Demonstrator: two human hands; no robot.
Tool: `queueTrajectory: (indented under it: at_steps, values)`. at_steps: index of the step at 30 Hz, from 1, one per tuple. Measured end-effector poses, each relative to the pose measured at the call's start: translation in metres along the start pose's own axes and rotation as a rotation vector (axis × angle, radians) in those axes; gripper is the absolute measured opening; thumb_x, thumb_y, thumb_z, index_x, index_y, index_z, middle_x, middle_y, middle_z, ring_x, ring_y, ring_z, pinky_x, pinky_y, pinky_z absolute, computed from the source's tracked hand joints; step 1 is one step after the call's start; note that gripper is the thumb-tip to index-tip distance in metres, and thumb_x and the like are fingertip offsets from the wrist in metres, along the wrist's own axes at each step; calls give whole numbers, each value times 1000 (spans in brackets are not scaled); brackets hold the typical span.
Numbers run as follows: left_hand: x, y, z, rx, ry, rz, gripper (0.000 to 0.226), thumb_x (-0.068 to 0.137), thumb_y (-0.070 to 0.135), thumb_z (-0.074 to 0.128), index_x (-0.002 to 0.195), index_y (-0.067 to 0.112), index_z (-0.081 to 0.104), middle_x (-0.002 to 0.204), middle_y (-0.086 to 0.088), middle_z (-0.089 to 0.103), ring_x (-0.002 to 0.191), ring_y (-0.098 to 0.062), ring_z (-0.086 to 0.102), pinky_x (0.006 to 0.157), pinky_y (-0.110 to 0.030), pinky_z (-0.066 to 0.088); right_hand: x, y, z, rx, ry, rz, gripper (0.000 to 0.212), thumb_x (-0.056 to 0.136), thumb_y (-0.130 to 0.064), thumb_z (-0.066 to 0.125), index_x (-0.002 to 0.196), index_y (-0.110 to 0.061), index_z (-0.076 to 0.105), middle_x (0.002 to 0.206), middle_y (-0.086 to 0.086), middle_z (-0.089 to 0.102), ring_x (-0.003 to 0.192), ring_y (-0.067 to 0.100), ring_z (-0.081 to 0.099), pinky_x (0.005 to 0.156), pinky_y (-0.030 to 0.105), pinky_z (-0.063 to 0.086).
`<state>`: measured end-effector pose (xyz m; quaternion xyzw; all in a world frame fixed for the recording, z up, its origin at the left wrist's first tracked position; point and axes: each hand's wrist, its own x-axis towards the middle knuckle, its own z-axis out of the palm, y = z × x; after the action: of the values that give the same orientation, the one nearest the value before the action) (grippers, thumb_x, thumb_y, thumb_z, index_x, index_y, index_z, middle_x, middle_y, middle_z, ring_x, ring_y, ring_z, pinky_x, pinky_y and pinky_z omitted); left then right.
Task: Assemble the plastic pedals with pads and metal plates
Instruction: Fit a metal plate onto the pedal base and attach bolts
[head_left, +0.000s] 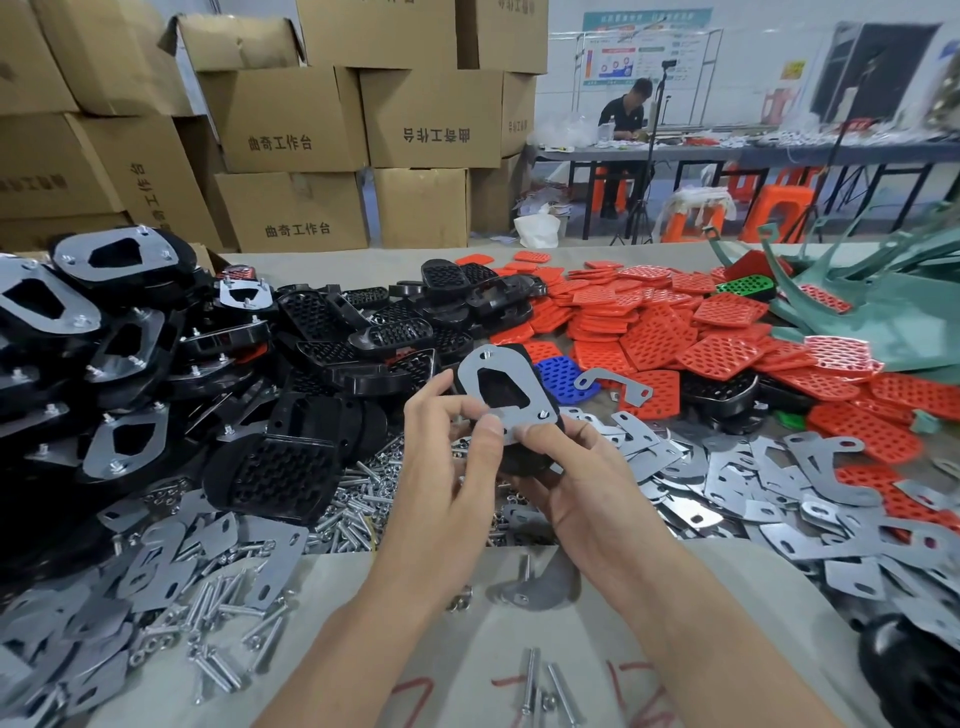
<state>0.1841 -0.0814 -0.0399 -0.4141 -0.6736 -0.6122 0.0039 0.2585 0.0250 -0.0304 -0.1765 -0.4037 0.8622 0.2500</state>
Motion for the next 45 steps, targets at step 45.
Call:
queueTrajectory:
  at_steps: [45]
  values:
    - [4,-5,2,266,75,-141,21,88,50,52,83,32,62,78,16,66,76,-2,62,70,-33,51,-7,13,1,-667,160,-563,41,86,-7,76,84,-40,51,78,-14,71,73,3,68,68,28,58]
